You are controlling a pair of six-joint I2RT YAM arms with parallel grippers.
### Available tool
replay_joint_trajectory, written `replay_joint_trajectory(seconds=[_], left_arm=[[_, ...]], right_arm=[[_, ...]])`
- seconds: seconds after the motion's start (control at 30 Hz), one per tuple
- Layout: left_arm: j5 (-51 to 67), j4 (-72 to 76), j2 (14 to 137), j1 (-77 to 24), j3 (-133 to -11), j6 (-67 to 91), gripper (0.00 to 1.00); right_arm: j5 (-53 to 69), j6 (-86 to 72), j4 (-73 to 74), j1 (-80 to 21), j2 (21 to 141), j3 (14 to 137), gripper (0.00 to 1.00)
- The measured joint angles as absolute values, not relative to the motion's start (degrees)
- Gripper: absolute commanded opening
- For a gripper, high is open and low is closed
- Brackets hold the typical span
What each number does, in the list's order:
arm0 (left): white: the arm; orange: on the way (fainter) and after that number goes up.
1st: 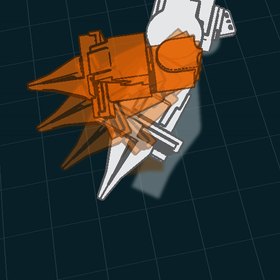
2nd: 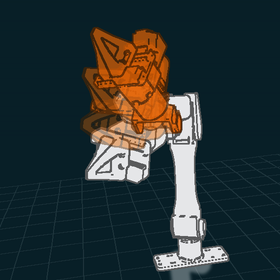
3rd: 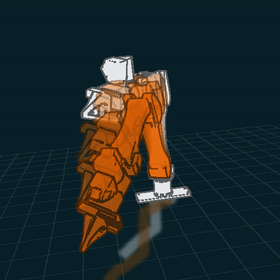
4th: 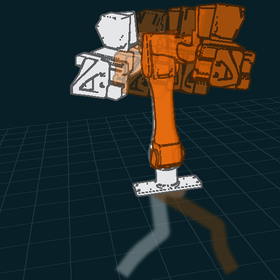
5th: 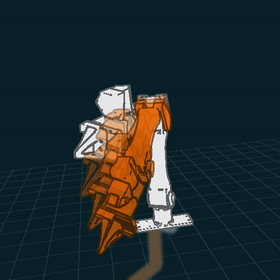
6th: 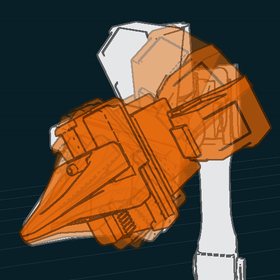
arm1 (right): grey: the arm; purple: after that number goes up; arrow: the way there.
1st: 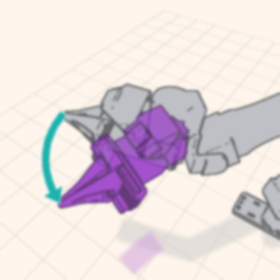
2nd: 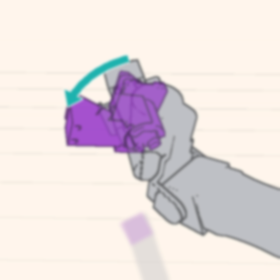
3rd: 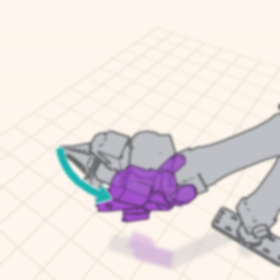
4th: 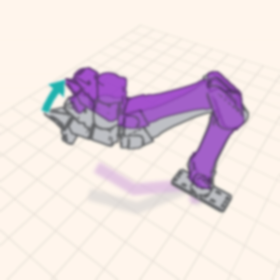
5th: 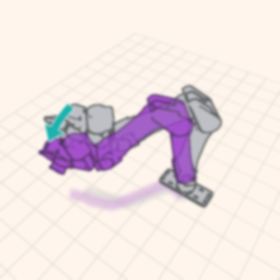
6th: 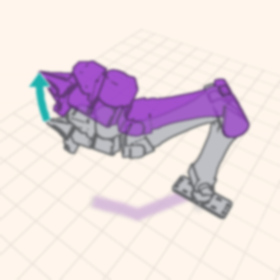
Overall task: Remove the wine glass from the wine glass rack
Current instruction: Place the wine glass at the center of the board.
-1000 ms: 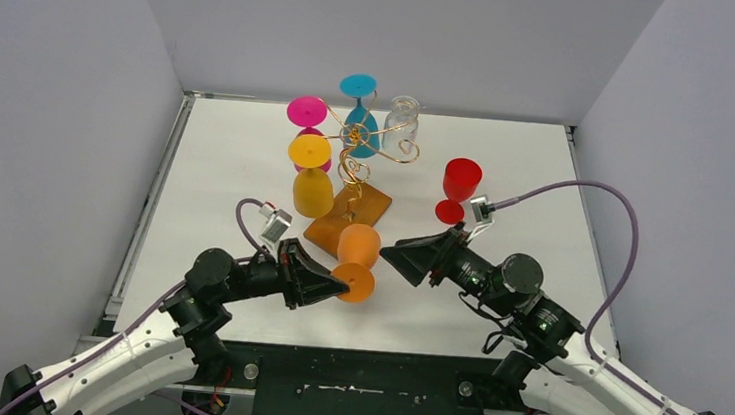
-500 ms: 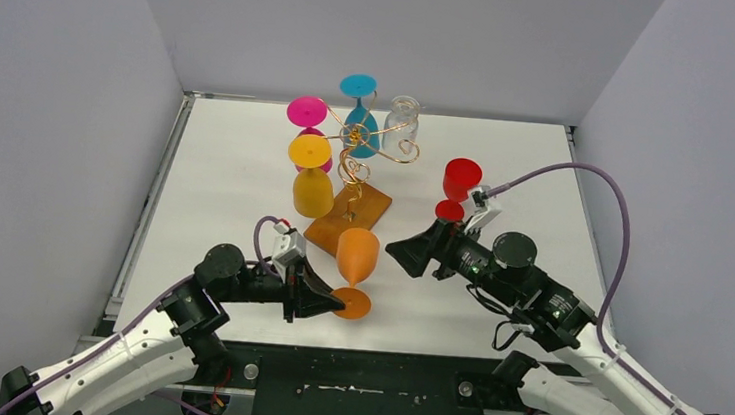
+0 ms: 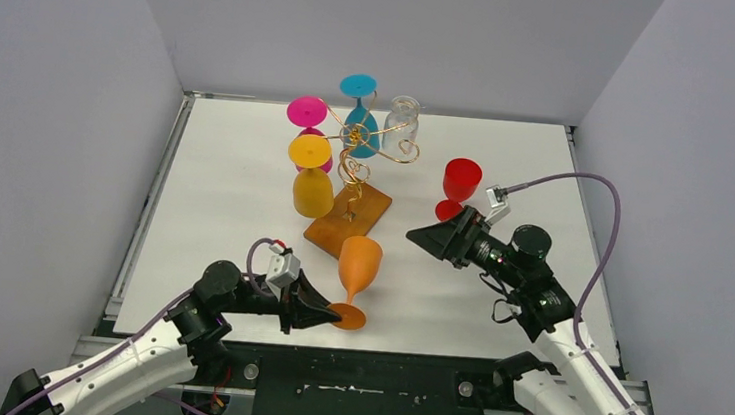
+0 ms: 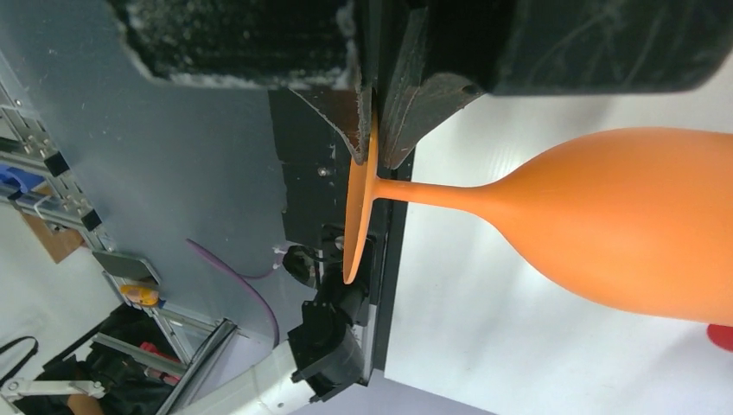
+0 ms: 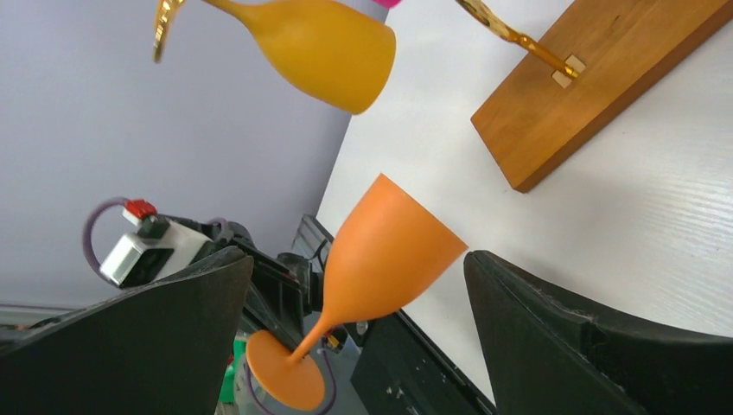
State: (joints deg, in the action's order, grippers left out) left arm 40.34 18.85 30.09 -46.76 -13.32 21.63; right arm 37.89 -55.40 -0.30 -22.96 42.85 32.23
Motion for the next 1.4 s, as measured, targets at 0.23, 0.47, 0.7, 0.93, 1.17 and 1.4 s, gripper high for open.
replay_joint_trajectory(seconds=[0.23, 0.47, 0.7, 0.93, 1.17, 1.4], left_arm=[[43.6, 25.2, 26.1, -46.7, -11.3, 20.7, 0.0], [47.9, 28.4, 27.4, -46.6, -11.3, 20.2, 0.0], [51.5, 30.8, 28.8, -45.7, -11.3, 19.6, 0.0], [56.2, 35.8, 31.6, -45.3, -11.2, 20.3, 0.0], [58.0, 37.5, 32.3, -45.0, -10.9, 20.6, 0.0], [59.1, 37.8, 32.3, -44.9, -10.8, 20.5, 0.0]], right_arm=[[35.4, -55.8, 0.9, -22.8, 41.1, 36.4, 1.0], [41.1, -56.8, -2.3, -22.8, 45.7, 36.5, 0.91], [47.4, -61.4, -9.0, -22.8, 49.3, 35.3, 0.84], [54.3, -58.7, -6.5, -24.6, 56.9, 39.6, 0.73], [57.9, -55.2, -4.8, -31.2, 59.8, 42.8, 0.58], [59.6, -54.4, -4.4, -31.7, 60.1, 43.0, 0.4]])
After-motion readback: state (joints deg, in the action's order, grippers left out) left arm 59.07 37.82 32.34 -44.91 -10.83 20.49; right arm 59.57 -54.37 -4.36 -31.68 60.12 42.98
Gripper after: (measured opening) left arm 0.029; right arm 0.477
